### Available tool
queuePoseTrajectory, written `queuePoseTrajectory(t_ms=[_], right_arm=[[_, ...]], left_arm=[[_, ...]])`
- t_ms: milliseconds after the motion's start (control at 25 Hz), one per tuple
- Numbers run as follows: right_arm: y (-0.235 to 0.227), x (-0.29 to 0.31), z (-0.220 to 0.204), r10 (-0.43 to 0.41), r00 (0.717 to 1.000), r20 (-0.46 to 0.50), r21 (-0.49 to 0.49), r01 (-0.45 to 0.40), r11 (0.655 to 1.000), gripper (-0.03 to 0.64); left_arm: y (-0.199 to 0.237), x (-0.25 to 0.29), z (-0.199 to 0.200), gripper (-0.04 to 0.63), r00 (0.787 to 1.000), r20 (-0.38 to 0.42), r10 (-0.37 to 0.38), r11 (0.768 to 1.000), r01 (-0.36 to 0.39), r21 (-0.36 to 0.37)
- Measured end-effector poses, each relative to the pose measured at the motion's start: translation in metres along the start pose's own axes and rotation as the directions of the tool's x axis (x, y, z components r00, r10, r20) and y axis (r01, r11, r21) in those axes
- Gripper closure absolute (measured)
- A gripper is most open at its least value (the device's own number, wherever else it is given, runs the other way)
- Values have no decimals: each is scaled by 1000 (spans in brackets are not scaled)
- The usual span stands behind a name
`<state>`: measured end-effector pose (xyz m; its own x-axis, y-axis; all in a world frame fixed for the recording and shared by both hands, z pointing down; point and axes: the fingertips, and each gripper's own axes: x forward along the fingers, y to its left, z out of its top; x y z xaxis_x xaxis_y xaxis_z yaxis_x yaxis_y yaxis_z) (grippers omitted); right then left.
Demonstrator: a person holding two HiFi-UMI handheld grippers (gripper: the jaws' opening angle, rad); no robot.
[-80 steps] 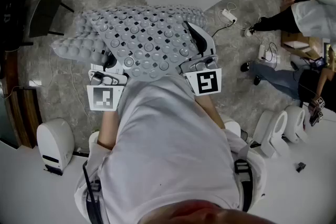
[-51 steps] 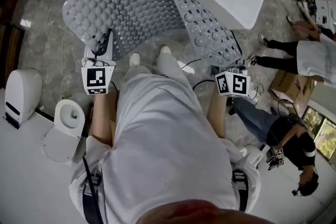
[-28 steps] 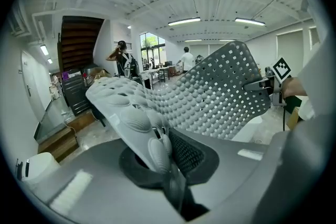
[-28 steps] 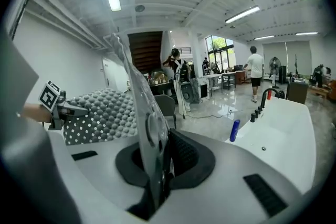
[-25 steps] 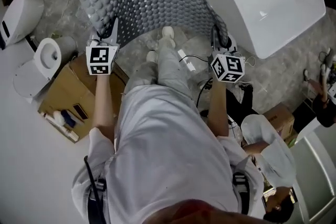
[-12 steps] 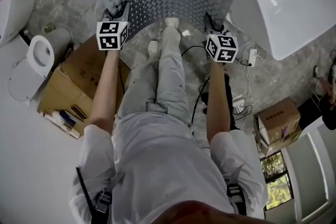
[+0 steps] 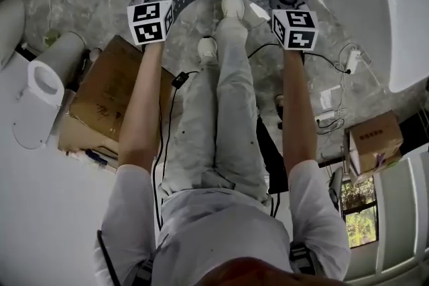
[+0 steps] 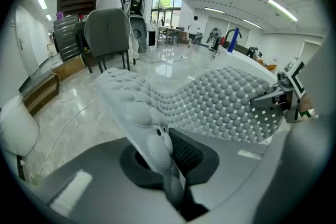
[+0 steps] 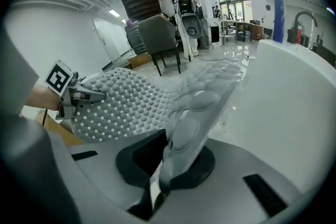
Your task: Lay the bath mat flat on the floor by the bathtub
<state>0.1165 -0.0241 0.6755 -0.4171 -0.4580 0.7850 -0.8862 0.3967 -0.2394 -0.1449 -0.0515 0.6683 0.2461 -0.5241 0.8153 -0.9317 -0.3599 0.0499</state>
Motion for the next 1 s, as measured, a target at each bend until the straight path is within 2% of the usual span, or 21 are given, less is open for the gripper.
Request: queuePoseTrajectory(t_ms=[280, 440, 640, 840, 1000], right_arm=[[-27, 101, -67, 5, 995, -96, 35, -1, 999, 597], [-40, 140, -113, -8, 992, -126, 39, 13, 999, 597], [-50, 179, -163, -35, 989, -142, 16, 37, 999, 598], [-63, 210, -193, -53, 990, -129, -9, 53, 999, 598], [-88, 230, -214, -92, 987, -131, -11, 91, 996, 598]], left_arm=[[-10, 102, -60, 578, 995, -93, -28, 1000, 29, 4], [-16, 144, -101, 578, 991, -130, -16, 1000, 15, -3], [-20, 186, -146, 578, 988, -152, -18, 1000, 18, -1], [-16, 222, -174, 578, 988, -156, -19, 999, 25, 33], [0, 248, -195, 578, 987, -163, 7, 999, 0, 45]])
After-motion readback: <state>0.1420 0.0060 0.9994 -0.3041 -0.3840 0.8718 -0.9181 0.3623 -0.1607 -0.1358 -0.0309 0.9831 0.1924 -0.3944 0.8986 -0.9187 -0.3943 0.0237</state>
